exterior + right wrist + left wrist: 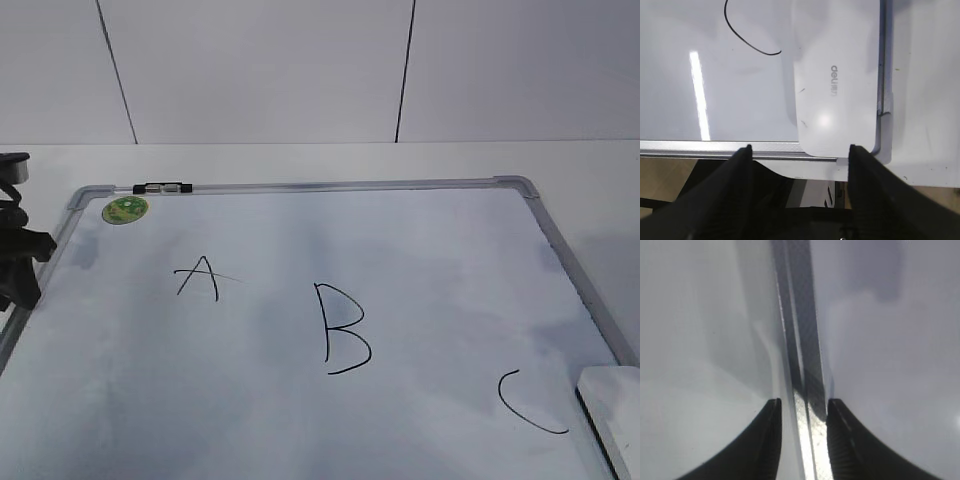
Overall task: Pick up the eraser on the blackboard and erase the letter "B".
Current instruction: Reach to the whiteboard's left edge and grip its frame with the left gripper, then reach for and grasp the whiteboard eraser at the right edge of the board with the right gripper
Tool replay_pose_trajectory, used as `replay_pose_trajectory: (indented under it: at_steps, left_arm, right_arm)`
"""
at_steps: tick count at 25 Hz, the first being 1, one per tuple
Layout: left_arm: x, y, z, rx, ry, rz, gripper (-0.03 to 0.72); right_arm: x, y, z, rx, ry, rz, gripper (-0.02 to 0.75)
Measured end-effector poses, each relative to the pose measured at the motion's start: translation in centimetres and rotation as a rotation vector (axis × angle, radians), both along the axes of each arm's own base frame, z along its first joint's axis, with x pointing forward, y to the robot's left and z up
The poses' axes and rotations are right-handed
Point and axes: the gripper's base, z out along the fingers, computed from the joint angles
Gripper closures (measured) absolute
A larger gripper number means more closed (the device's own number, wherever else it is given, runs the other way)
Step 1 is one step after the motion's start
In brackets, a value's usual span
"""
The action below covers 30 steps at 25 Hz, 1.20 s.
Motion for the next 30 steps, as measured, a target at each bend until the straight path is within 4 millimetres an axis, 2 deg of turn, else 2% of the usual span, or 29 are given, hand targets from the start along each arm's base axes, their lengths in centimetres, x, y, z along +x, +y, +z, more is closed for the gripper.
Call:
replay_pose_trajectory:
  at_steps: [21,26,30]
  left_arm:
    - [0.14,0.14,-0.50,0.017,0.012,-0.014,0.560]
    - [0.13,0.17,-0.50,0.021,0.012,-0.016,0.629]
    - [0.14,0.14,-0.50,0.016,0.013,-0.008,0.637]
  right_arm:
    - [-0.03,0.00,-0.03,-0.001,0.007,0.001,0.288]
    - [-0.04,0.00,-0.03,-0.001,0.009,0.001,0.288]
    - [-0.04,0.00,-0.03,-0.001,0.009,0.001,0.288]
